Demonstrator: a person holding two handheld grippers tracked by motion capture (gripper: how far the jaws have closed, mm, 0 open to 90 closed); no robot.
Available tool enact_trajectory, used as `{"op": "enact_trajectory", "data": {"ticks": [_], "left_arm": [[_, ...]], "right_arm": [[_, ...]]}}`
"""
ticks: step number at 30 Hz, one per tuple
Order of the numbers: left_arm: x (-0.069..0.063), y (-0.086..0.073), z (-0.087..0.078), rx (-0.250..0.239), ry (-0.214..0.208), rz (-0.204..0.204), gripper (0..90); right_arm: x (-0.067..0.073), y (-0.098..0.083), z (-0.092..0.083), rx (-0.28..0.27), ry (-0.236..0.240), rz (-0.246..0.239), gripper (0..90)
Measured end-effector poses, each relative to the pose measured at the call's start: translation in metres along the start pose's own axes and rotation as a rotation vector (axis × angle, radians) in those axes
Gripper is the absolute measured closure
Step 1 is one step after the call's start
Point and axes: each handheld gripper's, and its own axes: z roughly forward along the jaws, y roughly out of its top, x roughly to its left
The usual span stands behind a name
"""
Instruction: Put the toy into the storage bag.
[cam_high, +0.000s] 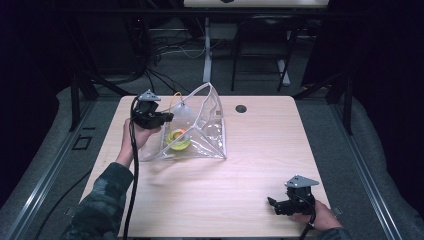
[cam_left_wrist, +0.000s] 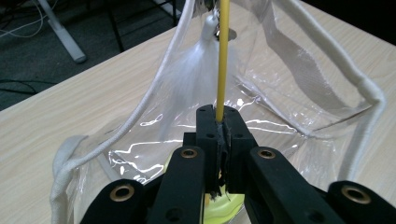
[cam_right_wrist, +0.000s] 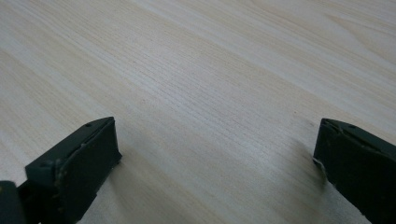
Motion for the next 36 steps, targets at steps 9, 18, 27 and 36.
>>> {"op": "enact_trajectory", "data": {"ticks": [9, 18, 27, 36], "left_arm": [[0.001, -0.004, 0.005, 0.022, 0.029, 0.001, 87.0], [0.004, -0.005, 0.002, 0.025, 0.036, -0.015, 83.8], [0.005, -0.005, -0.009, 0.014, 0.014, -0.04, 64.6], [0.001, -0.006, -0.027, 0.022, 0.035, -0.045, 31.4]], "right_arm": [[0.0, 0.0, 0.0, 0.0, -0.005, 0.0, 0.0], [0.0, 0.0, 0.0, 0.0, -0.005, -0.001, 0.0], [0.0, 0.0, 0.0, 0.0, -0.005, -0.001, 0.0], [0.0, 0.0, 0.0, 0.0, -0.006, -0.001, 0.0]]}}
